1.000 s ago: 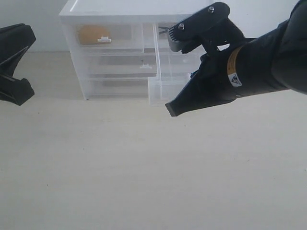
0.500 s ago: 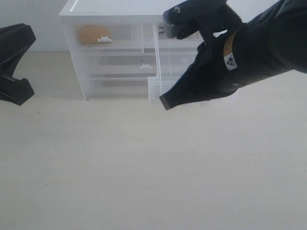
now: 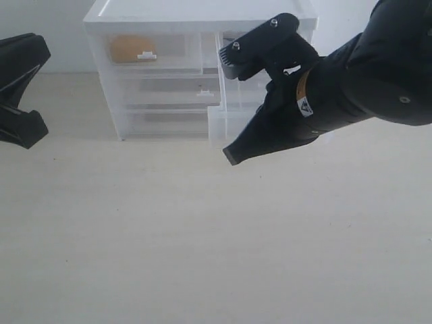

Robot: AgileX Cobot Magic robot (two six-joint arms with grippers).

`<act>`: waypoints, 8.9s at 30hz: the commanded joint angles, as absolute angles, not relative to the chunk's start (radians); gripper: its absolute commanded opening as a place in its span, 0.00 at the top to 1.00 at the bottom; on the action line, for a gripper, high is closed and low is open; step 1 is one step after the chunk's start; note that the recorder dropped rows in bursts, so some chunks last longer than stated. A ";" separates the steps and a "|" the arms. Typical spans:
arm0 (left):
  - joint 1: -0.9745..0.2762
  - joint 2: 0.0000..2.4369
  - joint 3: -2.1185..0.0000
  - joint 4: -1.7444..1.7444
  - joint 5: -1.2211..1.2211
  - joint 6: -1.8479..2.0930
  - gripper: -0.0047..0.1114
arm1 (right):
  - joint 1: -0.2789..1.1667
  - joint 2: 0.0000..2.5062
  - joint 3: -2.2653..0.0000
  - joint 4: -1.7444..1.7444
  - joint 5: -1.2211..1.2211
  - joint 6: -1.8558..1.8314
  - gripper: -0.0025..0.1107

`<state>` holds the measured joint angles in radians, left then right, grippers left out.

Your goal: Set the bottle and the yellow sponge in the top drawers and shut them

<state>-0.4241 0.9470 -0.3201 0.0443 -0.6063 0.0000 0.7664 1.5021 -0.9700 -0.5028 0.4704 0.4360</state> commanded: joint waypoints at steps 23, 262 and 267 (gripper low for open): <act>-0.430 0.951 -0.316 0.033 -0.612 -0.007 0.93 | 0.783 1.422 -1.114 -0.514 0.609 0.437 0.96; 0.166 0.000 0.000 -0.064 0.110 0.034 0.93 | 0.090 0.000 0.000 -0.006 0.207 0.199 0.96; 0.166 0.000 0.000 -0.064 0.110 0.034 0.93 | 0.090 0.000 0.000 -0.006 0.207 0.199 0.96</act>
<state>0.1672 0.0031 -0.0028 -0.0646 0.1084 0.0420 0.0915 0.0054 0.0004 0.0000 0.2045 0.1947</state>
